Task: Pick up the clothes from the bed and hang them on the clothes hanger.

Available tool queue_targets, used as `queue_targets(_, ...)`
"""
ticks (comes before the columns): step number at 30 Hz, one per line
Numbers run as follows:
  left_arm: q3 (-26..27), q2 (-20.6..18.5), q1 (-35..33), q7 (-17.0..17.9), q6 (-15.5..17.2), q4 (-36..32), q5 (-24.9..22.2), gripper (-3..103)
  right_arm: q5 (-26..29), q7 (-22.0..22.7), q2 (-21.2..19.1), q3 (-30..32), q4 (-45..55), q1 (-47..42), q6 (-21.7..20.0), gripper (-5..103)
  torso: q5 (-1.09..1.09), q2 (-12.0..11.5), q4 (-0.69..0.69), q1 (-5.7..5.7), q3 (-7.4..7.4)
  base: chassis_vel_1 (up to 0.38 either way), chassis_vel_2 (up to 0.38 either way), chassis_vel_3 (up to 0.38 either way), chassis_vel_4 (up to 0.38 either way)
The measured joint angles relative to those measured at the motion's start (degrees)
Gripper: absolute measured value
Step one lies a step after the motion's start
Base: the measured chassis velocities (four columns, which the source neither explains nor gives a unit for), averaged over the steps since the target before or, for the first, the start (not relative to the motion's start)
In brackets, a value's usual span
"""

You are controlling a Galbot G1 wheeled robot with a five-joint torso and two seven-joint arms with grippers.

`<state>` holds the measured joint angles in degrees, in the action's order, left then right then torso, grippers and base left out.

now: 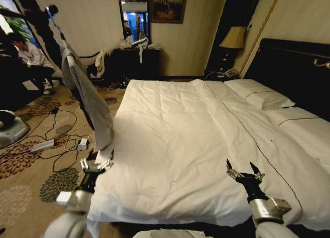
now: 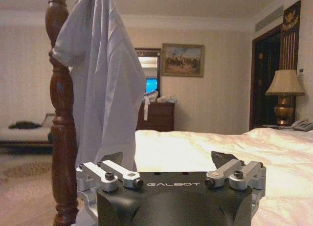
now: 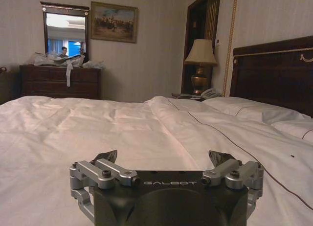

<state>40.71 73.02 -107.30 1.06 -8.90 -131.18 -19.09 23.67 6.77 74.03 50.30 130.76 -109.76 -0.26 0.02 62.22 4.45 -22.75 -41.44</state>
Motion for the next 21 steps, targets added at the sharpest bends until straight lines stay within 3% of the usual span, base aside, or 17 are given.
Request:
queue_targets(4,0.37,0.19,0.04,-0.34,-0.57,0.77,1.77,100,0.00,0.00,0.00,0.00,0.00,0.00,0.00,100,-0.02,0.00,0.02,-0.01,-0.01,0.000,0.000,0.000,0.000)
queue_targets(21,0.21,-0.40,0.76,-0.21,-0.29,1.02,1.48,100,0.00,0.00,0.00,0.00,0.00,0.00,0.00,100,-0.02,-0.01,0.01,-0.01,-0.01,0.000,0.000,0.000,0.000)
